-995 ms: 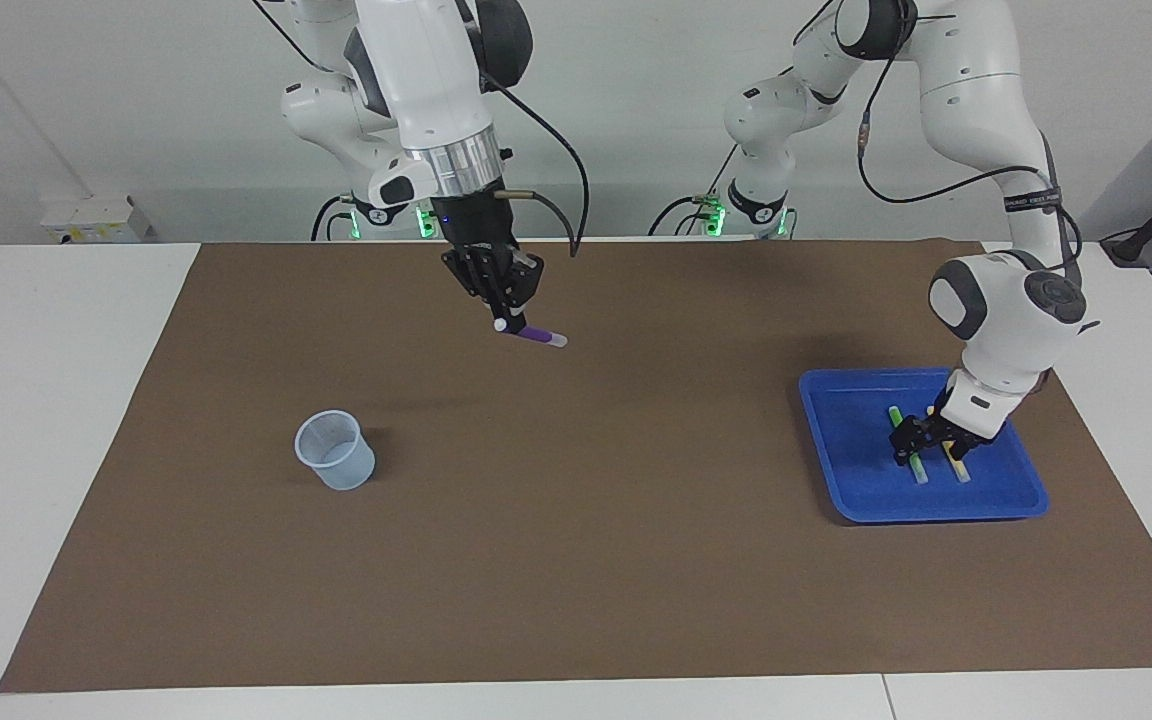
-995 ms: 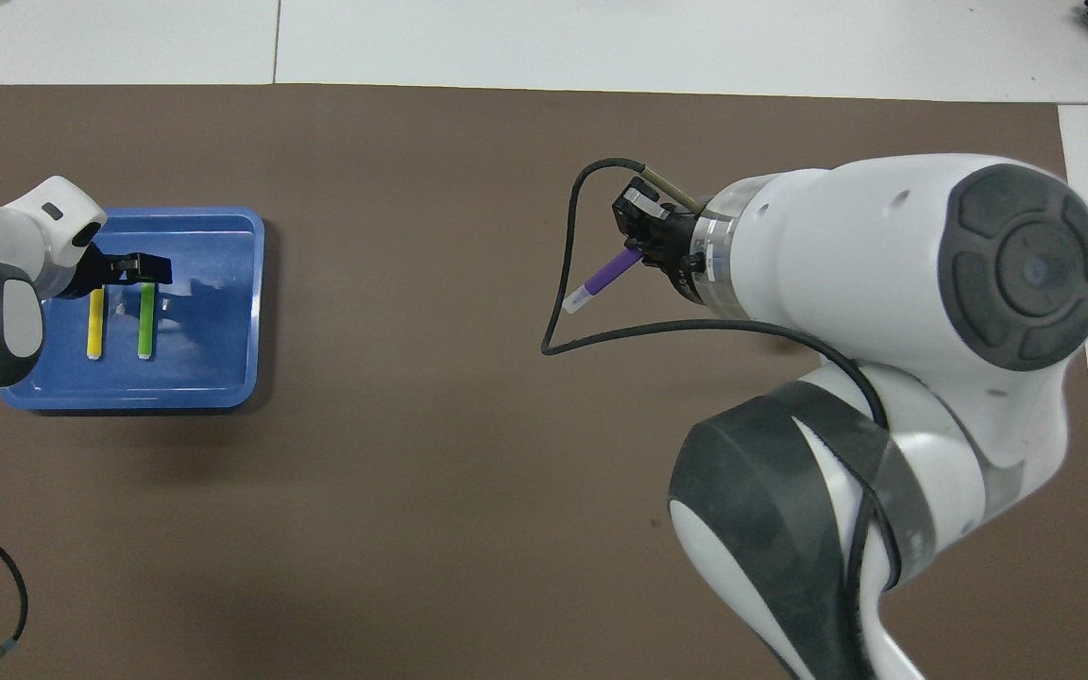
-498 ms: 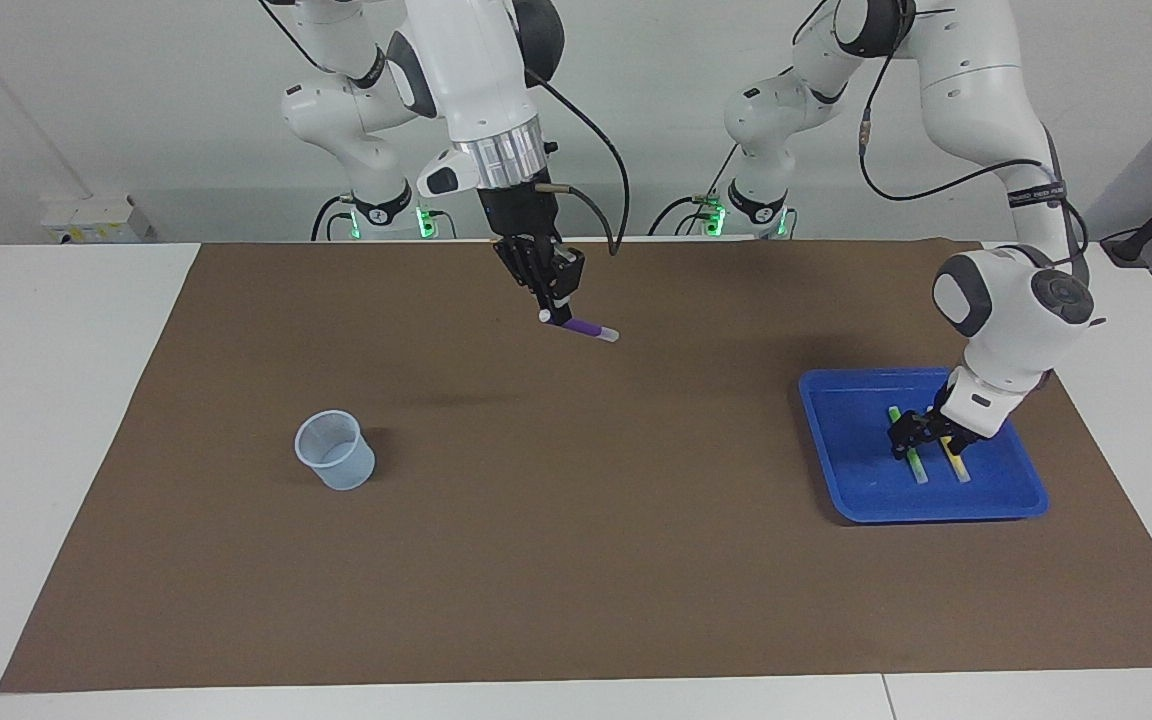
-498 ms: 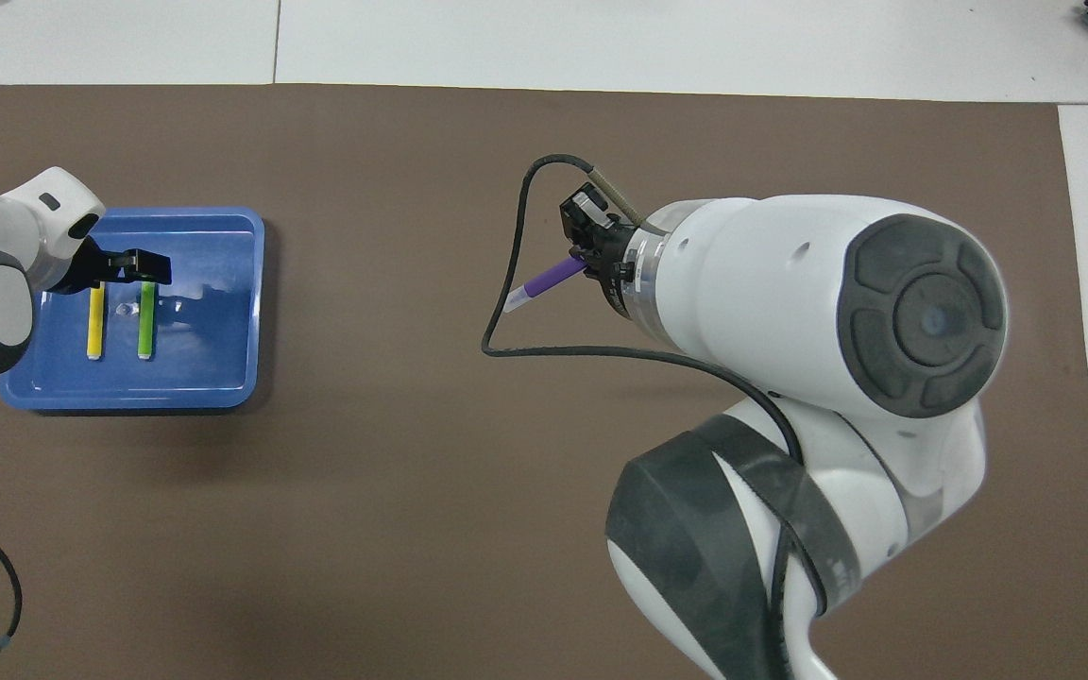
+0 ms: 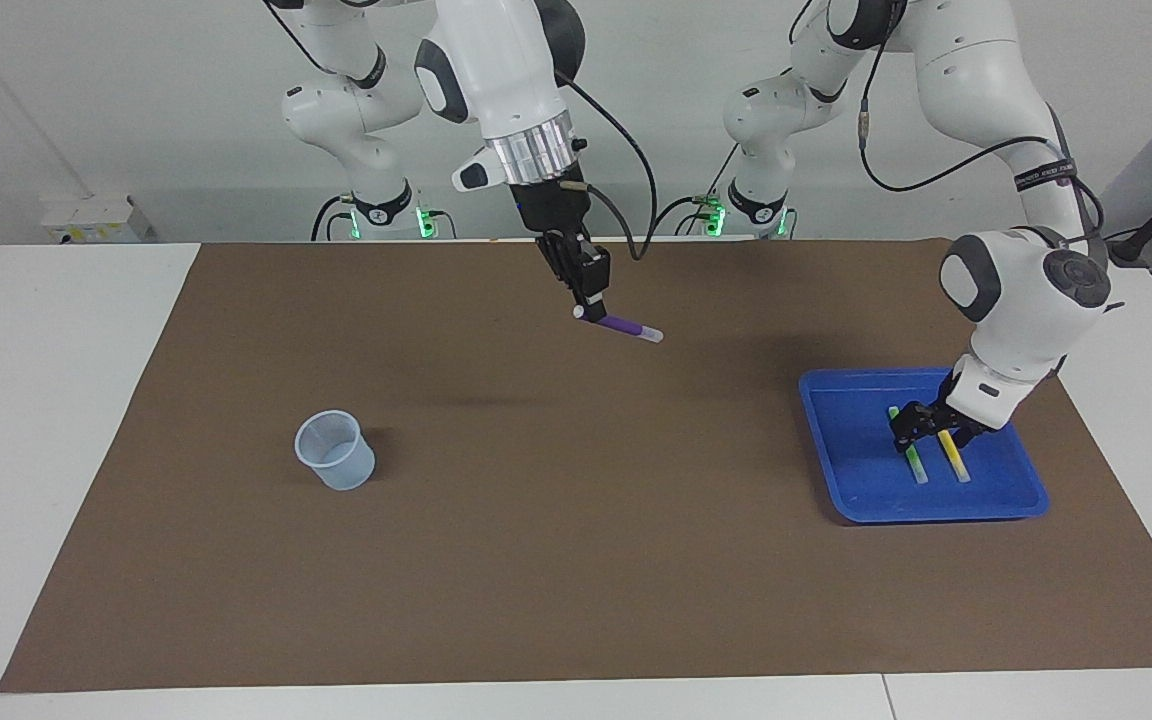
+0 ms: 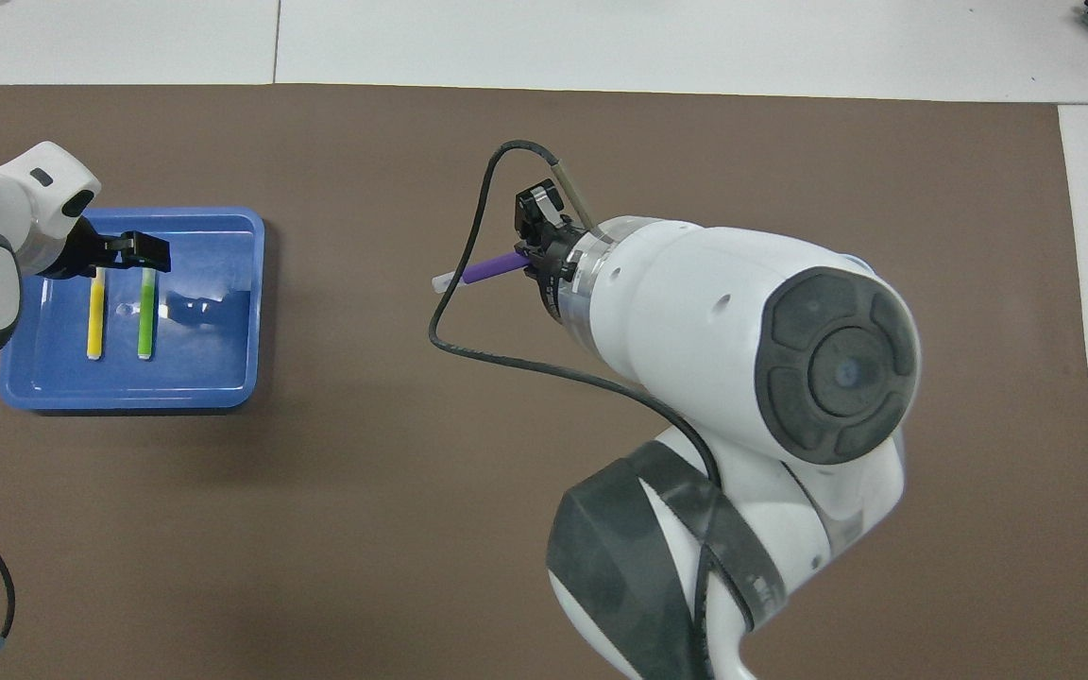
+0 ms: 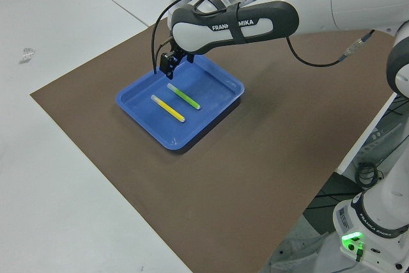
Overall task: Right arm passes pens to left for tray arrangement
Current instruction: 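Lift the purple pen and carry it toward the left gripper, then move the open left gripper to the purple pen and close it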
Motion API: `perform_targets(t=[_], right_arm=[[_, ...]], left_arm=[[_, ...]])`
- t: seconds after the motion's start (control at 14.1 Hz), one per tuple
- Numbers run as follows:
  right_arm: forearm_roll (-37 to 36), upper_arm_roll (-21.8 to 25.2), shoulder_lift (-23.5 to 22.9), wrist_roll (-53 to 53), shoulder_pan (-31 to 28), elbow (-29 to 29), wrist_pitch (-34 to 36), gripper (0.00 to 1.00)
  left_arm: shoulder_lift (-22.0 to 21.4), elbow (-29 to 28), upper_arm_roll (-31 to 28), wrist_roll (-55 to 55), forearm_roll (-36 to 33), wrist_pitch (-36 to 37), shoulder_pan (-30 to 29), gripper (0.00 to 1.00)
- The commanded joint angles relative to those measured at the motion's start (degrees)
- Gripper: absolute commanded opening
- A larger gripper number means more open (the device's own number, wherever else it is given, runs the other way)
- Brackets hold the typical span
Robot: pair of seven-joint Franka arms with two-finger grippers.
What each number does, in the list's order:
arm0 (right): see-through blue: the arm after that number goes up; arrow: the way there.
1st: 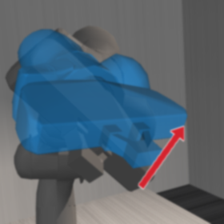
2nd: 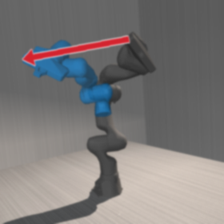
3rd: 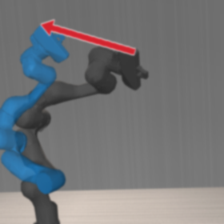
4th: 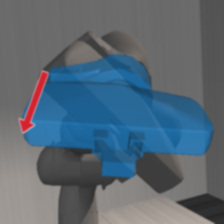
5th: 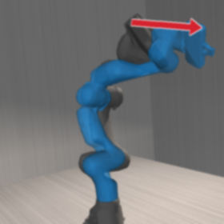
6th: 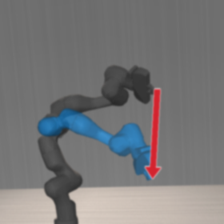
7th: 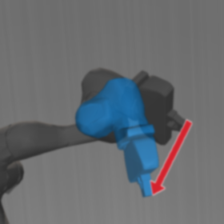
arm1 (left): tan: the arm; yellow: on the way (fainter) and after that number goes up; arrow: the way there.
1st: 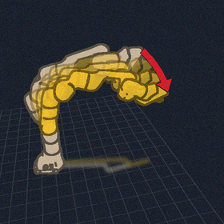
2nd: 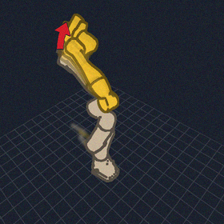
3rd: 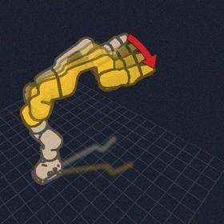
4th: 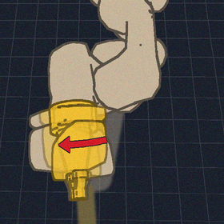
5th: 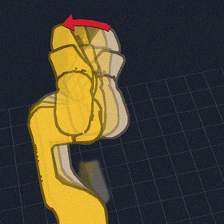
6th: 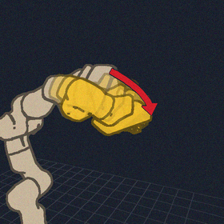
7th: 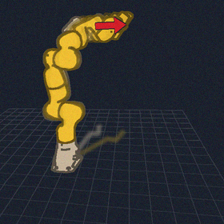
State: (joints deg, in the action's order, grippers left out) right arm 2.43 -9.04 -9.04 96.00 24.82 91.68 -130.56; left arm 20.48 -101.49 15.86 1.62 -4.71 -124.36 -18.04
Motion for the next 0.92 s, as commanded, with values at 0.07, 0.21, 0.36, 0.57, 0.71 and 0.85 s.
perform_targets(t=[0.07,0.21,0.36,0.57,0.71,0.85], right_arm=[[0.0,-0.1,-2.9,7.7,1.2,-0.4,-6.9,0.00],[0.0,-0.1,-4.0,9.8,2.2,-0.4,-10.1,0.00],[1.1,-0.1,-4.9,10.7,2.4,-0.4,-12.8,0.00],[1.7,-0.1,-5.1,10.5,2.4,-0.3,-13.9,0.00],[1.7,-0.1,-5.1,10.5,2.5,-0.3,-14.0,0.00],[1.7,-0.1,-5.4,10.4,2.5,-0.3,-14.0,0.00]], left_arm=[[-2.8,2.2,0.5,15.3,6.7,11.7,2.1,0.99],[-3.1,3.7,0.6,23.8,12.9,16.4,2.7,0.99],[-3.3,3.7,1.3,29.8,17.0,18.4,2.8,0.99],[-4.3,3.8,1.4,40.5,24.5,21.2,2.7,0.99],[-5.3,3.8,2.2,47.1,28.0,21.8,2.8,0.99],[-5.8,3.9,3.3,54.2,29.6,21.8,2.8,0.99]])
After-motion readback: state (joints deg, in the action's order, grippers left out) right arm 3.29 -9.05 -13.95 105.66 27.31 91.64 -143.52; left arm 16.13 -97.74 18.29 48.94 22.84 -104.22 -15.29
